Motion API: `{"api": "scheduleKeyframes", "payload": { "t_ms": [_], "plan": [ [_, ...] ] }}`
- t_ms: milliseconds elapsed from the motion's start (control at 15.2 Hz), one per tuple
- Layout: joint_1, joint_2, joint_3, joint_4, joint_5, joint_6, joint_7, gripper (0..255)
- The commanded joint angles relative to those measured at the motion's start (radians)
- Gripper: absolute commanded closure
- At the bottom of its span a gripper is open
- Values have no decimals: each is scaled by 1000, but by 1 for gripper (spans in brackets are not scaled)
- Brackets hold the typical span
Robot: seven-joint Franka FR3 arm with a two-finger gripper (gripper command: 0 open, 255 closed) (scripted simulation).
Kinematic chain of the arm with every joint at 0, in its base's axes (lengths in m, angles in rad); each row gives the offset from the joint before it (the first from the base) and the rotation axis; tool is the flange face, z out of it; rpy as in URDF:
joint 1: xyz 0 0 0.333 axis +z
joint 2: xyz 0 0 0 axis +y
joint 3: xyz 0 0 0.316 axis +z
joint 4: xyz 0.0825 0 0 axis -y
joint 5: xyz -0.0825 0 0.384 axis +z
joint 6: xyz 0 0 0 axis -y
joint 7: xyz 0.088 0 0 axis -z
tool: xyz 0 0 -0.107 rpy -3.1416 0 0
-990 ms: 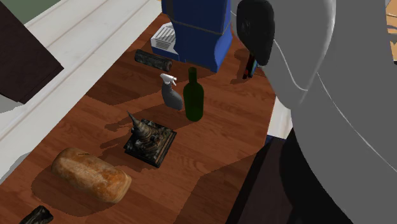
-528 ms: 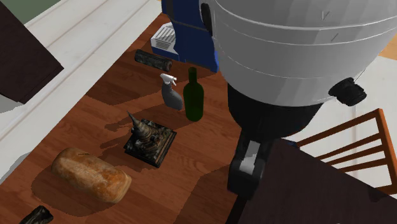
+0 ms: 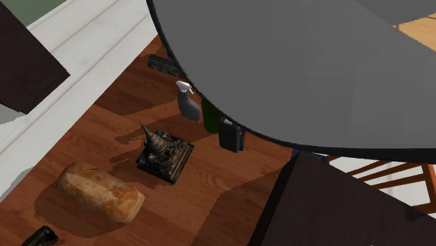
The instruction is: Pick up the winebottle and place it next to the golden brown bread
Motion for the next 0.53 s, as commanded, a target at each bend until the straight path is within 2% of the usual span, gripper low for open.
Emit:
{"api": "scheduleKeyframes", "payload": {
  "t_ms": [0,462],
  "plan": [
    [-10,70,-20,35,-3,44,-29,0],
    [-43,318,-71,195,22,157,-125,0]
  ]
}}
